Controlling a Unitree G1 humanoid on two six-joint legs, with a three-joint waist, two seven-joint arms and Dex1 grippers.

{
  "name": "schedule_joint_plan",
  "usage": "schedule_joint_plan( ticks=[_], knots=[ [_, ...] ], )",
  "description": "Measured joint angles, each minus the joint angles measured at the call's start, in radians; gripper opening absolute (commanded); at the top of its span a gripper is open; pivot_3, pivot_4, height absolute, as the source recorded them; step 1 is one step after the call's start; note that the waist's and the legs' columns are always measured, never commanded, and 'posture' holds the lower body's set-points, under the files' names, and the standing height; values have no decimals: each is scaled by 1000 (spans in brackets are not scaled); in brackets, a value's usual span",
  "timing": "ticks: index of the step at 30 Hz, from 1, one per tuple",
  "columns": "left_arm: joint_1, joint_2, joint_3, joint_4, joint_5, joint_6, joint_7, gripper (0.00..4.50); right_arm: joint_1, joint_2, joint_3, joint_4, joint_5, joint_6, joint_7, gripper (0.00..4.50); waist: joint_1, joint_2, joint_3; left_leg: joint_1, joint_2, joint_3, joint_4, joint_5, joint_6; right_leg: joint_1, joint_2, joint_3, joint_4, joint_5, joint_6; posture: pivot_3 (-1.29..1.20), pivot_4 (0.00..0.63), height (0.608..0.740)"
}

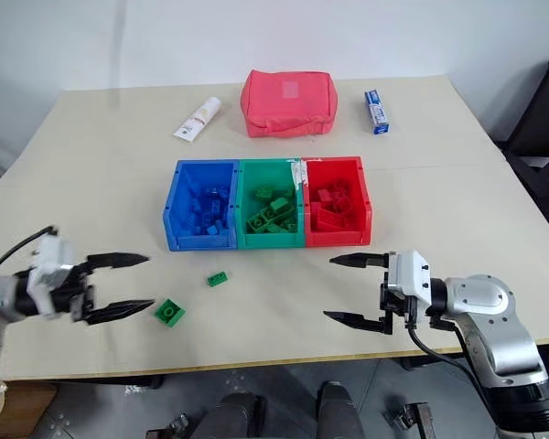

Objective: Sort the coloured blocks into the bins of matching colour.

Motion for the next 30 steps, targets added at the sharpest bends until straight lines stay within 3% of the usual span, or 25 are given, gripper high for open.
schedule_joint_plan(
  ticks=[5,13,16,27,30],
  knots=[
    [-84,4,-207,-96,144,167,160,4456,67,-12,-33,-27,-1,0,-22,4500,-3,0,0,0,1,2,0,0,0,-1,2,2,2,0,0,0,150,740],
    [-194,-80,-375,-105,288,277,327,4456,172,-15,-80,-127,1,16,-88,4500,2,0,0,0,1,2,1,0,0,-1,2,2,0,0,0,0,150,740],
    [-213,-80,-405,-95,320,279,337,3863,180,-15,-86,-141,3,21,-106,4500,2,0,0,0,1,2,1,0,-1,-1,2,2,0,0,0,0,150,740],
    [-243,-94,-427,-63,328,263,320,563,190,-20,-116,-162,9,38,-139,4500,7,1,-1,1,1,2,1,0,-1,0,2,2,1,0,0,0,150,740],
    [-247,-152,-411,-46,321,266,342,462,204,-16,-125,-166,10,42,-164,4500,16,1,-1,1,0,2,2,0,-1,0,1,2,1,0,0,0,150,740]
  ],
)
